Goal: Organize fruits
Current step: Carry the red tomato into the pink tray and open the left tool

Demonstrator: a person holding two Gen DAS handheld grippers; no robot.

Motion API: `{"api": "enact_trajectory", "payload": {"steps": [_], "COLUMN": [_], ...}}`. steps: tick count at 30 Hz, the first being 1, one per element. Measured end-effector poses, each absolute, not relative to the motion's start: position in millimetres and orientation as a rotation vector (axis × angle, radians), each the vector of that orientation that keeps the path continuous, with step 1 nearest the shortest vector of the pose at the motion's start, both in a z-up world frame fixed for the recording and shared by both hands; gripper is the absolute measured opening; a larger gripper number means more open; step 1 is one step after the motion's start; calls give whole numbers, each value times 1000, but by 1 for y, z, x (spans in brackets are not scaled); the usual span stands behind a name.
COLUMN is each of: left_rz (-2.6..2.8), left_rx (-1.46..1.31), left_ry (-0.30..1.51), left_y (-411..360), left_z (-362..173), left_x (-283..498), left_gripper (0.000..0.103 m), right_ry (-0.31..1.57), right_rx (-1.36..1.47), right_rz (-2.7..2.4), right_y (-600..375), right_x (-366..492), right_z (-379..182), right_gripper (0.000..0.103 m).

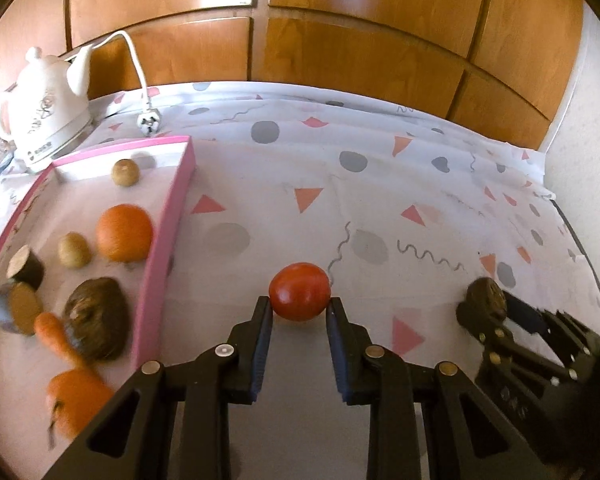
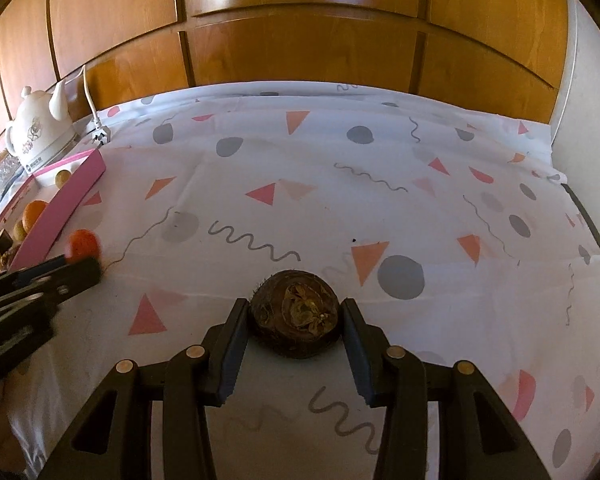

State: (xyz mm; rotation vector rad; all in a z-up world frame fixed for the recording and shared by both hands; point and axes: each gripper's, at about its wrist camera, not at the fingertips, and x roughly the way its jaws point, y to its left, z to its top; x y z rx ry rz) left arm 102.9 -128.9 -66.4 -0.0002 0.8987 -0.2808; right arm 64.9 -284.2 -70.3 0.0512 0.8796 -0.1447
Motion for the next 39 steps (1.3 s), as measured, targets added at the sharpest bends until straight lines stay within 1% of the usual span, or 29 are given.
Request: {"api": "enact_trajectory", "payload": {"steps": [13,26,33,39], "left_rz": [-335,-271,-233,-165], "left_rx": [51,21,5,-24], "left_ry": [813,747,732,746], "left_y": [-109,-59,-34,-3], "left_z": [-35,-2,5,0], "left_x": [60,39,33,38], "left_gripper": [27,27,27,27], "right_ry": [876,870,874,874], "right_rx": [38,24,20,19], "right_rz": [-151,-156,-157,-158], "right_y": [-283,-282,-281,-281], "right_x": [63,62,62,62], "right_z": [-72,-73,-73,-73], "right_gripper": [46,46,46,46]}}
